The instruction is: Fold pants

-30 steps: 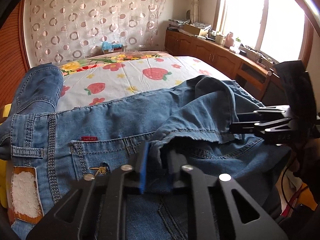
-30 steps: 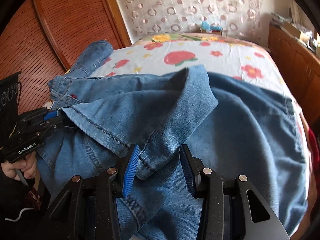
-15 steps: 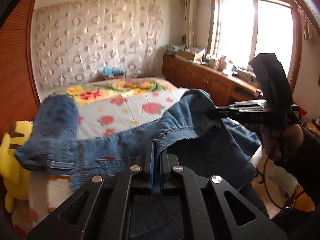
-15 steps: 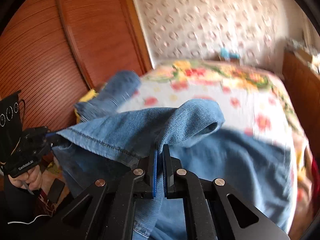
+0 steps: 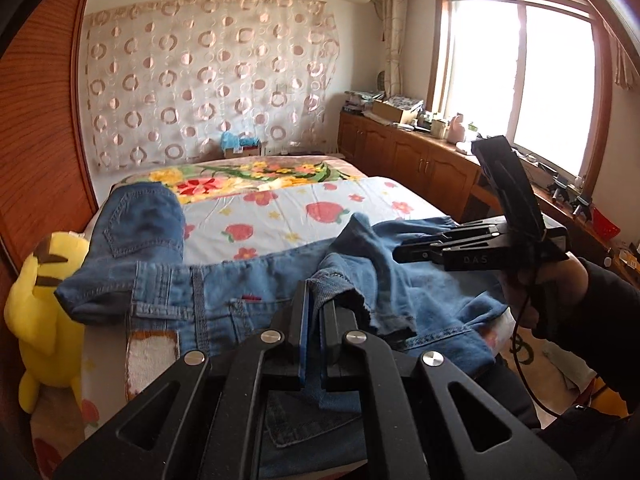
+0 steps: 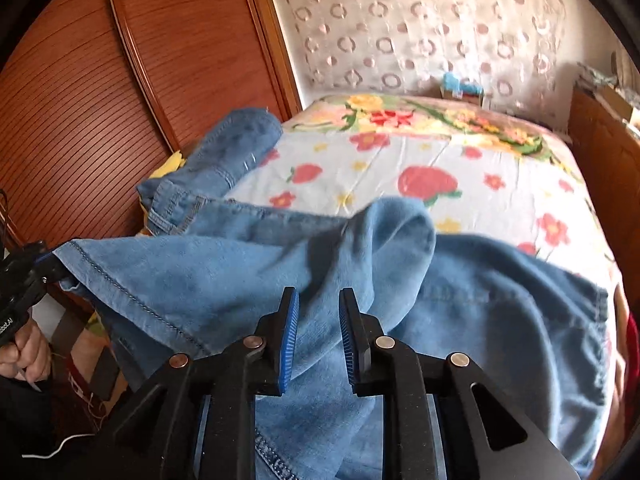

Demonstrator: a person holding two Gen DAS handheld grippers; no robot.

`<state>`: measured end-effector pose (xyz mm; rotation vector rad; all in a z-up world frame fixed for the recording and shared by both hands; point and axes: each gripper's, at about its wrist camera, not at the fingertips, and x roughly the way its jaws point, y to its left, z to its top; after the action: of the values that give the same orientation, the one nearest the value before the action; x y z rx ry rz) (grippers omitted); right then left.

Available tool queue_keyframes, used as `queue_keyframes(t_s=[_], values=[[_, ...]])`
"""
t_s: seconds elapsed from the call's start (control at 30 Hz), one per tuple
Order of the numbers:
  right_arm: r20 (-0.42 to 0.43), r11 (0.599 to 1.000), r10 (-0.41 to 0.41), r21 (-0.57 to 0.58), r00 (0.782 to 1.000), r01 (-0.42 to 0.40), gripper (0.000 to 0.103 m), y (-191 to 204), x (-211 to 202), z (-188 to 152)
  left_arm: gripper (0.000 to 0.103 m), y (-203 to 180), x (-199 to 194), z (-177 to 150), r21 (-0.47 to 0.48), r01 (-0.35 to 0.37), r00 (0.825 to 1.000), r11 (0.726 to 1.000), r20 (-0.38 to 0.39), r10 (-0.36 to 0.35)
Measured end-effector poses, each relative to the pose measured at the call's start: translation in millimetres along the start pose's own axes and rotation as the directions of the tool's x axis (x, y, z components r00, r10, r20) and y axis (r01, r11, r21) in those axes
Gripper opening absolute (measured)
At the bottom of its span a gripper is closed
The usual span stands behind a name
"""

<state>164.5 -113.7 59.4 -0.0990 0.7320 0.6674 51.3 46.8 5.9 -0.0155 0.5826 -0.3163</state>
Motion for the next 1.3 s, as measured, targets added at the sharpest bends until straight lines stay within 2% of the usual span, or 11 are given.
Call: queue_keyframes(t_s=[0.07, 0.1, 0.13, 0.43, 0.47, 0.53, 0.63, 0.77, 1.0, 1.13, 1.3], values=[[-0.011, 1.000, -0.001, 0.015, 1.000, 0.001, 0.037, -2.3, 1.6, 2.0, 0.005, 4.7, 1.4, -3.7, -0.009, -0.009, 1.000, 1.000, -0.008, 0.009], [-0.016, 1.000, 0.002, 0.022, 1.000, -0.002, 0.048, -7.7, 2.0, 1.3, 0.005, 7.6, 3.2, -5.8, -0.014, -0.015, 1.000, 1.000, -0.013, 0.015], [-0.021, 1.000, 0.001, 0.027, 1.000, 0.000, 0.053, -7.8, 3.2, -0.1, 0.005, 9.4, 4.5, -7.8, -0.018, -0.019, 1.000, 1.000, -0.018, 0.019], [-0.083, 0.997, 0.059, 0.052, 0.995, -0.055, 0.053, -12.4, 17.5, -14.0, 0.005, 22.9, 21.5, -27.5, -0.057, -0.042, 0.997, 0.997, -0.063, 0.038], [-0.093, 0.997, 0.059, 0.051, 0.994, -0.054, 0.050, -12.8, 21.0, -13.3, 0.005, 23.9, 22.0, -29.3, -0.059, -0.043, 0.997, 0.997, -0.064, 0.039], [-0.097, 0.997, 0.067, 0.044, 0.993, -0.063, 0.014, -14.0, 22.4, -11.2, 0.005, 24.9, 18.9, -31.2, -0.064, -0.043, 0.997, 0.997, -0.059, 0.039], [-0.054, 0.995, 0.095, 0.011, 0.994, -0.095, 0.003, -12.5, 13.1, -2.6, 0.005, 27.2, 7.0, -30.3, -0.076, -0.039, 0.999, 0.996, -0.031, 0.036], [0.033, 0.991, 0.112, -0.072, 0.993, -0.109, 0.002, 3.7, -17.1, 29.7, 0.005, 33.0, -19.3, -26.8, -0.104, -0.036, 0.999, 0.994, 0.015, 0.038], [0.148, 0.965, 0.177, -0.222, 0.973, -0.141, 0.002, 55.8, -52.3, 103.1, 0.005, 46.3, -52.2, -32.1, -0.154, -0.051, 0.997, 0.987, 0.043, 0.058], [0.129, 0.949, 0.193, -0.276, 0.973, -0.152, 0.002, 89.7, -30.3, 126.1, 0.005, 60.7, -53.6, -41.5, -0.174, -0.089, 0.995, 0.981, 0.018, 0.093], [0.079, 0.948, 0.160, -0.289, 0.984, -0.131, 0.002, 109.7, 14.4, 136.8, 0.005, 75.1, -47.3, -56.1, -0.207, -0.105, 0.994, 0.973, -0.021, 0.103]])
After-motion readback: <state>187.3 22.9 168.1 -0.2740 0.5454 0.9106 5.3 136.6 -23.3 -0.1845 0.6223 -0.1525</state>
